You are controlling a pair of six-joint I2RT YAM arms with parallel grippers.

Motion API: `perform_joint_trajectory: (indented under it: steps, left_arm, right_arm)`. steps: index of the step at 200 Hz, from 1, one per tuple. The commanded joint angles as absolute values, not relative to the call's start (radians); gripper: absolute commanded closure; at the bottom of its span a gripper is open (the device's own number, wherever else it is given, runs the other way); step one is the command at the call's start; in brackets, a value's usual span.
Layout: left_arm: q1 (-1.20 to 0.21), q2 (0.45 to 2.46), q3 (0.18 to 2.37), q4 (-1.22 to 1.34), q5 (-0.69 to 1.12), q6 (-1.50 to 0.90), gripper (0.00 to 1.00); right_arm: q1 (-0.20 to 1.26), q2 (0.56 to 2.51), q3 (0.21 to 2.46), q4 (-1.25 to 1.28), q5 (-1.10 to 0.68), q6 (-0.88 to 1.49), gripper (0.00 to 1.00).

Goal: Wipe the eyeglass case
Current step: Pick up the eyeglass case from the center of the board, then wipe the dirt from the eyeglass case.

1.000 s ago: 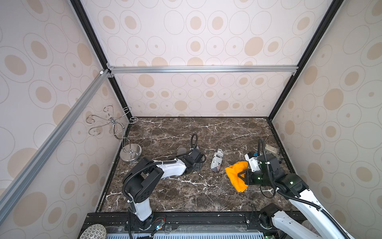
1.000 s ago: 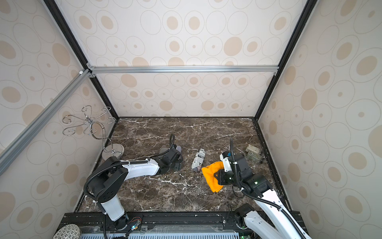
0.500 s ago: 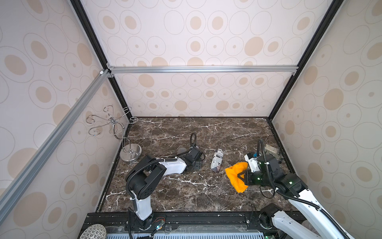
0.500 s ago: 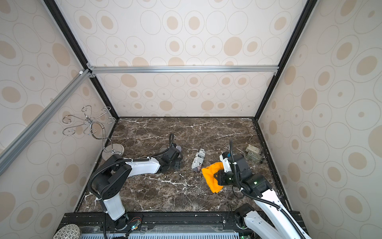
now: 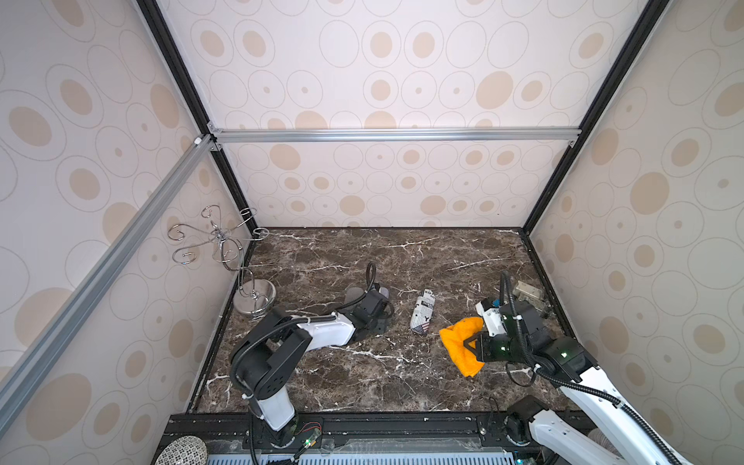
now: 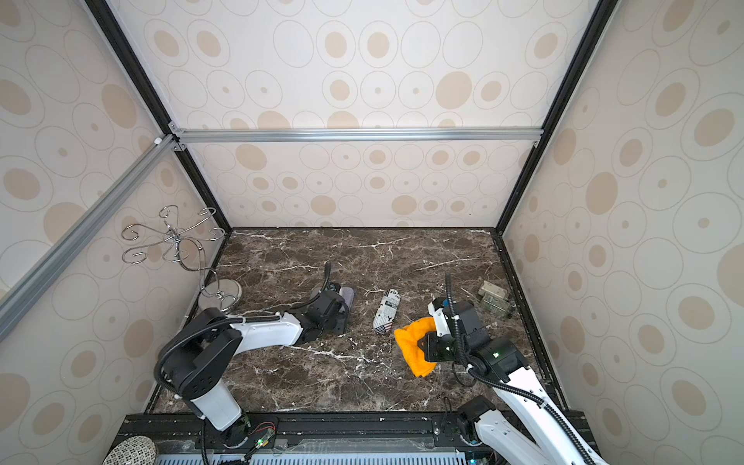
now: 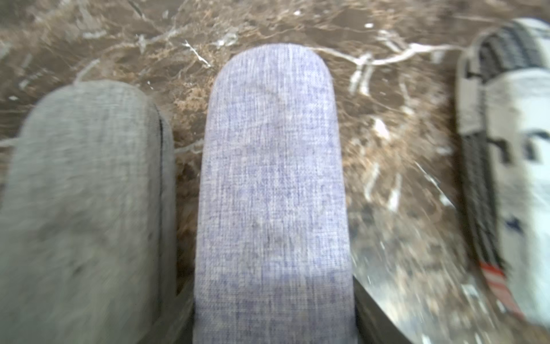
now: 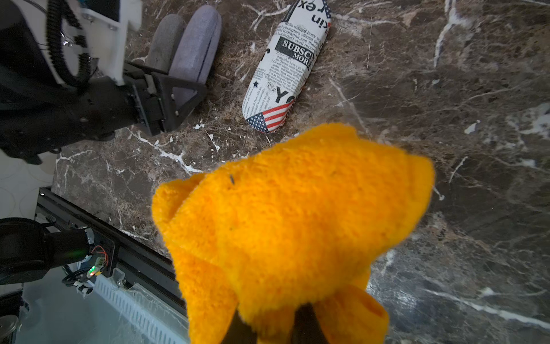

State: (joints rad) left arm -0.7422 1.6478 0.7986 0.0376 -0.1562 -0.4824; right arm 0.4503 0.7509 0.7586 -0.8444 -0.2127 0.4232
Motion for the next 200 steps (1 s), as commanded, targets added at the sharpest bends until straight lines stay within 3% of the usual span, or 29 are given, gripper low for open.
perform_joint_trajectory:
  steps: [1,42,88,139,200]
  left_arm:
    - [-0.767,1.509,0.738,0.095,-0.070,-0.354,0.39]
    - [-0.862,1.306,0.631,0.064,0.022,-0.261,0.40]
    - [-1.027,1.173,0.568,0.077,-0.021,-0.267,0.40]
    - [-1.148,1.226,0.607,0.069,-0.051,-0.230,0.40]
    - [-1.169,1.279,0.649,0.137,-0.044,-0.218,0.41]
  right_arm:
    - [0.468,0.797,0.822,-0.845,-0.197,0.403,1.00]
    - [0.556,0.955,0.949,-0.834,-0.125,0.369,1.00]
    - [0.586,1.109,1.058,-0.839,-0.102,0.332,1.00]
    - [0.656,1.204,1.134,-0.886,-0.030,0.288,1.00]
    - [0.833,1.270,1.076,-0.820,0.004,0.335,1.00]
